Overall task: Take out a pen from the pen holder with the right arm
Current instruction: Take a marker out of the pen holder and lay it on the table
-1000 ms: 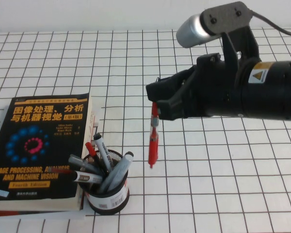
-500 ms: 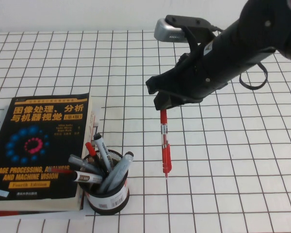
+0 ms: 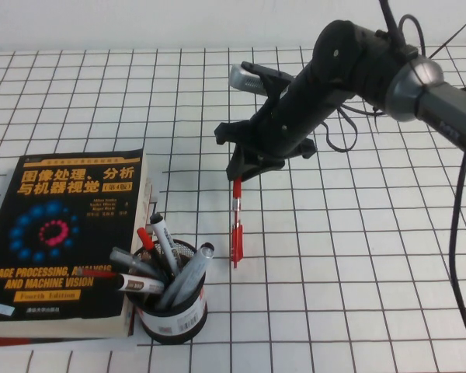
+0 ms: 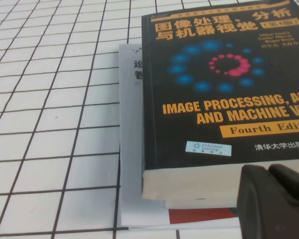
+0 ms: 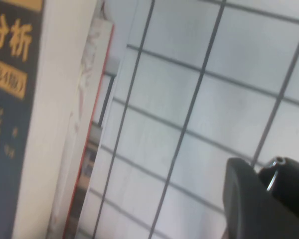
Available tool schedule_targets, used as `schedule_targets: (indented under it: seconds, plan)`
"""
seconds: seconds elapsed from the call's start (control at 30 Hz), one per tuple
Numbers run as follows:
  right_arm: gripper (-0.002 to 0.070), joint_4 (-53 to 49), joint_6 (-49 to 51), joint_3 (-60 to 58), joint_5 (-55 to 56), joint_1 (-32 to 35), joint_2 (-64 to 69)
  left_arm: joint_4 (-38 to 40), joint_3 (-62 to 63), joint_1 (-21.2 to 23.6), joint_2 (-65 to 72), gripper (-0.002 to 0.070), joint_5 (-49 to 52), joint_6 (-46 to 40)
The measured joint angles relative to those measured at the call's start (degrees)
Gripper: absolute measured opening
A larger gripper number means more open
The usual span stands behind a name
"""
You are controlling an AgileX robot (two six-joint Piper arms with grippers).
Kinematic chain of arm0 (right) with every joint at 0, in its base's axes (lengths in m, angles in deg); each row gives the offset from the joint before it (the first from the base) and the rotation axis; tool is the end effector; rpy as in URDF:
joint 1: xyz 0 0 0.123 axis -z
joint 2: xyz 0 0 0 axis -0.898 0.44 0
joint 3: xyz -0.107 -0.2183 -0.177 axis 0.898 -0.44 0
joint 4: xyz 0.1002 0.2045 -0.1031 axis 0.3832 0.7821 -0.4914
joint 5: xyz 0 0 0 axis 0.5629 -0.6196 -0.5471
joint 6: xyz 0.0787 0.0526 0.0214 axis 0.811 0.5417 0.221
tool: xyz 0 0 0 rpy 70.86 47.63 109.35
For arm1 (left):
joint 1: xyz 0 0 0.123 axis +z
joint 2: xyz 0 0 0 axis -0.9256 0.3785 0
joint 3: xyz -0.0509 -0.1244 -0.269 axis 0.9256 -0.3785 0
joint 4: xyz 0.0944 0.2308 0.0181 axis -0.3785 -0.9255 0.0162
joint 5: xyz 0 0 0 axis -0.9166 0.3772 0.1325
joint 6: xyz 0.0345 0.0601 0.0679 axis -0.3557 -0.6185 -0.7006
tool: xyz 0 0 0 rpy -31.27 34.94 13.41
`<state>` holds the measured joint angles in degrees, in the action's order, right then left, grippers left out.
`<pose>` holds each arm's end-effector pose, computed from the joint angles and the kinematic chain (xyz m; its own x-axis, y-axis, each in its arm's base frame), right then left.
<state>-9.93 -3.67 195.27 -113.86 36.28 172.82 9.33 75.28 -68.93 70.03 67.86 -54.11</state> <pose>0.4272 0.2707 0.2404 -0.9446 -0.1918 -0.2664 -0.3049 0.8135 0.4953 0.0403 -0.0019 0.1688 -0.2985 0.0969 -0.9495 0.0585 0.9948 0.0831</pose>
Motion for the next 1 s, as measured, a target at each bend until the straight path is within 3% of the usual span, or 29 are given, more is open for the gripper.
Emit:
schedule_targets:
  seconds: [0.2, 0.43, 0.67, 0.77, 0.9, 1.0]
  plan:
    - [0.0077, 1.58, 0.21, 9.76, -1.26, 1.11, 8.25, 0.0, 0.0, 0.0, 0.0, -0.0004, 0.0, 0.0]
    - [0.0086, 2.63, 0.21, 12.05, -1.0, 1.26, 11.23, 0.0, 0.0, 0.0, 0.0, -0.0004, 0.0, 0.0]
    - [0.0272, 2.63, 0.21, 12.05, -0.64, 1.62, 11.35, 0.0, 0.0, 0.0, 0.0, -0.0004, 0.0, 0.0]
    - [0.0305, 2.63, 0.21, 12.05, -0.64, 1.76, 11.35, 0.0, 0.0, 0.0, 0.0, -0.0004, 0.0, 0.0]
    - [0.0309, 0.99, 0.21, 12.05, -1.17, 1.76, 9.66, 0.0, 0.0, 0.0, 0.0, -0.0004, 0.0, 0.0]
    - [0.026, -1.92, 0.21, 12.05, -4.34, 1.11, 6.27, 0.0, 0.0, 0.0, 0.0, -0.0004, 0.0, 0.0]
